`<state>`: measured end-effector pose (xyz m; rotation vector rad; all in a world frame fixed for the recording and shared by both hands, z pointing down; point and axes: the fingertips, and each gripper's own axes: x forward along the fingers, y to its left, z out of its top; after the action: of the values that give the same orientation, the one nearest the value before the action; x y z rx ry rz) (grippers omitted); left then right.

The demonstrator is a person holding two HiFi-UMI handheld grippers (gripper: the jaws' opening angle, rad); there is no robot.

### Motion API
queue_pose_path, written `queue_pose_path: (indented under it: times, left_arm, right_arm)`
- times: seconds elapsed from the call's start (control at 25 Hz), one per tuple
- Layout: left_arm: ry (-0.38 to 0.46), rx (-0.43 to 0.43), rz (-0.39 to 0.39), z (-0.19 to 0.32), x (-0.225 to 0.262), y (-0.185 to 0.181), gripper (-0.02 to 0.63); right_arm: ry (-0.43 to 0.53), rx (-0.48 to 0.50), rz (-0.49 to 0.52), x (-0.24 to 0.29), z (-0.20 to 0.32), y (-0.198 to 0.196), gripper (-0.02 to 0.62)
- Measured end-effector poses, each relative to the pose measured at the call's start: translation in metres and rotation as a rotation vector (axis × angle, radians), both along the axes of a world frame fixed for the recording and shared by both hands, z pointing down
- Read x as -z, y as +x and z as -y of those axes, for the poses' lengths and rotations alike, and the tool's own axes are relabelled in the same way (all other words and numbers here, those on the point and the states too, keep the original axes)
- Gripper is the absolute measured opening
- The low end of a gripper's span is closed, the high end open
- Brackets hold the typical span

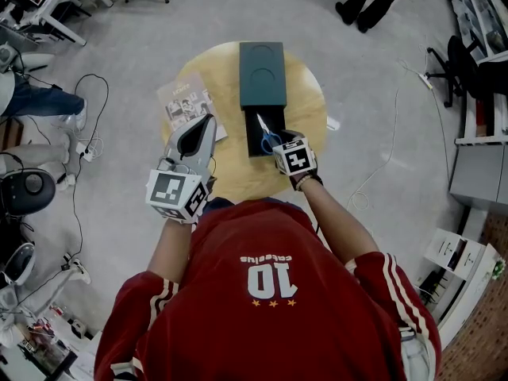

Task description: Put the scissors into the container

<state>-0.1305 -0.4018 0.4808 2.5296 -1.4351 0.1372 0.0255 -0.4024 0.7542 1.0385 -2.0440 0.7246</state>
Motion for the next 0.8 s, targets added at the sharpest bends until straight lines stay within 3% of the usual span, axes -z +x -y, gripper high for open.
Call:
queue_pose_path:
  times: [0.4, 0.8]
  left_arm:
    - [0.022, 0.013, 0.006, -0.009, 0.011, 0.000, 0.002]
    - [0.064, 0.013, 0.015, -0.046, 0.032, 0.019, 0.002]
  right_arm:
    - [0.099, -0.021, 0.041, 0.047, 0.007, 0.008, 0.110]
    - [0.233, -0.072, 0.155, 0.130, -0.013, 0.038, 0.107]
